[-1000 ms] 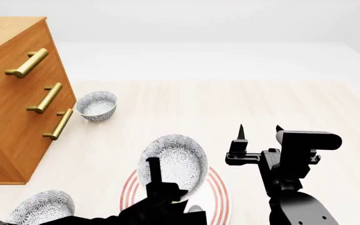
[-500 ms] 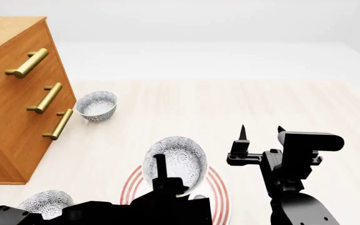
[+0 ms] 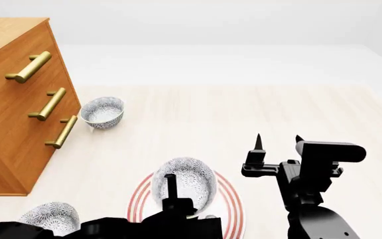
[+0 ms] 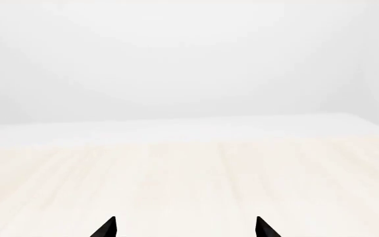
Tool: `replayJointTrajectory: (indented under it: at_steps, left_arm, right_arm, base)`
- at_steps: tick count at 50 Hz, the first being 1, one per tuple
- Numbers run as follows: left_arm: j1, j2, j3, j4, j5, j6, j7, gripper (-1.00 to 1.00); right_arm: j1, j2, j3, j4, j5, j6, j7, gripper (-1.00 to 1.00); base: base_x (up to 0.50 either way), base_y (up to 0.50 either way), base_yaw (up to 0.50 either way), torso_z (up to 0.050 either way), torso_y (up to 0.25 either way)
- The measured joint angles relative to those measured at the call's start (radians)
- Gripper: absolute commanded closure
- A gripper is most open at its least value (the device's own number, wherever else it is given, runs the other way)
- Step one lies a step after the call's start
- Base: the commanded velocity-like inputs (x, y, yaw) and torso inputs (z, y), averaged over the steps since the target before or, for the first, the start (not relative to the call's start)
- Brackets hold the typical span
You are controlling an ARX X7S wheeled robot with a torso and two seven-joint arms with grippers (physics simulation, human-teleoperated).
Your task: Put the bowl in the middle on the plate.
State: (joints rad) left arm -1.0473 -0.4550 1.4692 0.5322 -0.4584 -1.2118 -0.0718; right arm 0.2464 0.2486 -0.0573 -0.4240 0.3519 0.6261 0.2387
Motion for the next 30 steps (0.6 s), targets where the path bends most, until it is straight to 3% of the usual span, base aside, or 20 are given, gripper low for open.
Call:
replayJointTrajectory:
  at_steps: [27,28,30]
  left_arm:
    - [0.028,0.011,0.040,-0.062,0.013,0.041,0.007,1.00]
    - [0.028,0.011,0.041,-0.062,0.013,0.040,0.007,-1.00]
    - [0.026,0.012,0.041,-0.063,0.015,0.036,0.007,-1.00]
  right_arm:
    - [-0.014,0.005,-0.009,0.017,0.004,-0.028,0.004,-1.00]
    - [-0.015,0.006,-0.009,0.017,0.004,-0.029,0.004,-1.00]
    - [-0.016,0.006,-0.010,0.018,0.005,-0.030,0.004,-1.00]
  base:
    - [0.00,0.00,0.00,0.000,0.000]
    - [0.00,0.00,0.00,0.000,0.000]
    - [0.00,0.00,0.00,0.000,0.000]
